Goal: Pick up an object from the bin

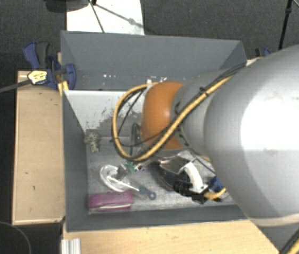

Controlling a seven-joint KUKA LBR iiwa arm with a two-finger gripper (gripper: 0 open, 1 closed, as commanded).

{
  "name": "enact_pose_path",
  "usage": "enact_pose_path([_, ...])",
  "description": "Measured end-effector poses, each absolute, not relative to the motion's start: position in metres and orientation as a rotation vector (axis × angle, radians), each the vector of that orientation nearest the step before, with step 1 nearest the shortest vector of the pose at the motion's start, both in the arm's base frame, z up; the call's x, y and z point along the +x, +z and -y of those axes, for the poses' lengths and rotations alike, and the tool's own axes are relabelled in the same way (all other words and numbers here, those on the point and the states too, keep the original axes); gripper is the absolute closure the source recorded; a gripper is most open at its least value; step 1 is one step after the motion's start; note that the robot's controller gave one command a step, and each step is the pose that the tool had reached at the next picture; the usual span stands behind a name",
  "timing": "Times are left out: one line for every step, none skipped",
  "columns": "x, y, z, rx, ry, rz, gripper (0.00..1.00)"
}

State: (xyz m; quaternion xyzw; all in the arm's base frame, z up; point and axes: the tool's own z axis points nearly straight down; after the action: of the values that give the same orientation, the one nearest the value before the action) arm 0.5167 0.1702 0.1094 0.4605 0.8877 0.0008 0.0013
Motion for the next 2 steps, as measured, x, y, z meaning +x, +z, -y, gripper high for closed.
enact_pose_path([0.514,0.069,-0.245,1.247,0.005,-2.88,0.0])
enact_pose_path([0.483,0.073,-0.196,1.138,0.016,-2.91,0.0])
